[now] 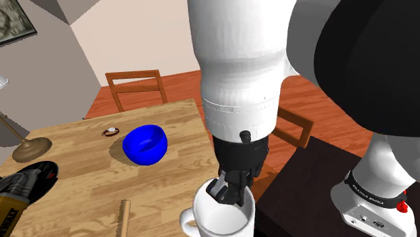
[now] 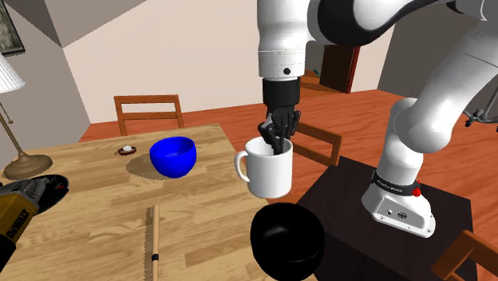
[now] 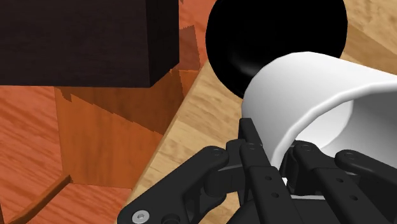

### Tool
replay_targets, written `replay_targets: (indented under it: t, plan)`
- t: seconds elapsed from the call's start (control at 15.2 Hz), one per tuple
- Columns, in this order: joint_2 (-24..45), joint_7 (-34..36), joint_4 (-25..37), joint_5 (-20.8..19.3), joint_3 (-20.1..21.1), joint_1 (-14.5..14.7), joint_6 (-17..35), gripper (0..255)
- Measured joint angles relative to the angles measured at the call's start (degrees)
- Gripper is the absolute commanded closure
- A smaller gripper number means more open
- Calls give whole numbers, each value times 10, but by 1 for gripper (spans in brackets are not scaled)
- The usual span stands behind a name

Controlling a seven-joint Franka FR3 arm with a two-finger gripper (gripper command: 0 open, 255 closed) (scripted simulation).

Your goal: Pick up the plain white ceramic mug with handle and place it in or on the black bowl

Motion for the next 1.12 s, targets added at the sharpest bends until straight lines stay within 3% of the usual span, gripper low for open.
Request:
replay_targets:
  t: [0.33,1.12]
  plan:
    - [-42,41,-24,35,27,33,-5,255]
    - [-13,43,-94,43,58,33,93,255]
